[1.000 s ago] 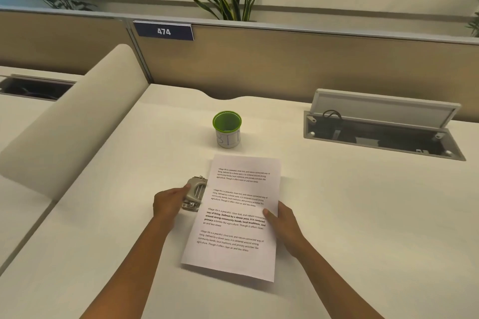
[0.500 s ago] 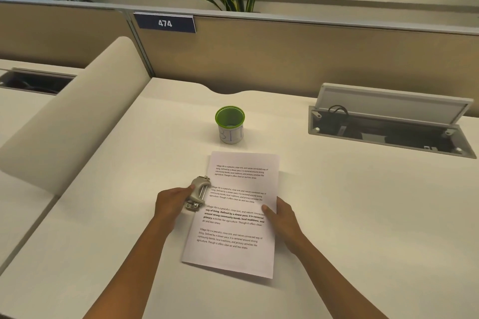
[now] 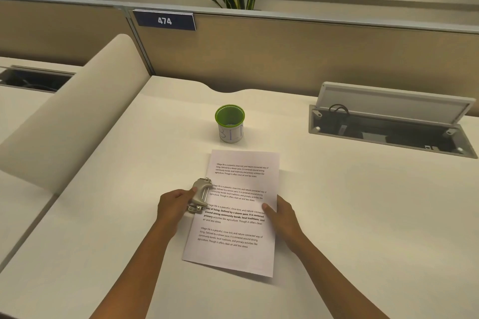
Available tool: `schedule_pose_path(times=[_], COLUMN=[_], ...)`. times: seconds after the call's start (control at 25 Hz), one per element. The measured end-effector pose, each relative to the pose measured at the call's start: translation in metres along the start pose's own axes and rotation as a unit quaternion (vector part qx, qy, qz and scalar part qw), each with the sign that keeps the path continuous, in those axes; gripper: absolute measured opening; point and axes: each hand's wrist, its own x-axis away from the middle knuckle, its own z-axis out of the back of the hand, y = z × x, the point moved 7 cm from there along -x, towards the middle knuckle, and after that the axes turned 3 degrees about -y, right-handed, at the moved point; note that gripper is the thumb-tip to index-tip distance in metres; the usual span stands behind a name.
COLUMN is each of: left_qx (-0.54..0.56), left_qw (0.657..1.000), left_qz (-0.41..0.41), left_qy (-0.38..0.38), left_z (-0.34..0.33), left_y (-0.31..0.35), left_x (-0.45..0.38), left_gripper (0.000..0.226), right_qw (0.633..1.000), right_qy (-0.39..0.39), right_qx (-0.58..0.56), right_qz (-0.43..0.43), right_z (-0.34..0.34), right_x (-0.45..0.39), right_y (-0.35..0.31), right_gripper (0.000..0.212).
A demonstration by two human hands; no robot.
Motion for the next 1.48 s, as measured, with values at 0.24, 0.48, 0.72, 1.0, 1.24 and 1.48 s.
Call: schedule_pose_path(times=[0.24, 0.48, 0.72, 1.0, 1.24, 1.48], left_qx=[-0.047, -0.101, -0.16, -0.379, -0.433, -0.413], left_qw=[0.999, 0.995, 0.982, 0.897, 0.864, 0.88], left_qz=[-0.004, -0.009, -0.085, -0.2, -0.226, -0.21], left_qy=[0.001, 0.008, 0.055, 0.107, 0.122, 0.107], left_z=[-0.004, -0.013, -0.032, -0.064, -0.07, -0.069], left_y=[0.005, 0.019, 0.047, 0.058, 0.057, 0.055], left_x=[0.001, -0.004, -0.021, -0.016, -0.014, -0.017], left_gripper=[0.026, 0.033, 0.051, 0.066, 0.065, 0.061], right_qw=[1.0, 1.0, 1.0, 1.0, 0.999, 0.999], right_qy=[-0.005, -0.001, 0.0, -0.003, 0.015, 0.036], right_qx=[-0.006, -0.003, 0.007, 0.01, 0.029, 0.005], right_qz=[-0.006, -0.012, -0.016, -0.019, -0.01, -0.014], right_z=[0.001, 0.004, 0.004, 0.001, 0.001, 0.003], right_x=[0.0, 0.001, 0.0, -0.003, -0.004, -0.005], right_y=[-0.001, 0.0, 0.001, 0.003, 0.004, 0.005], right_gripper=[0.033, 0.035, 0.036, 0.035, 0.036, 0.034])
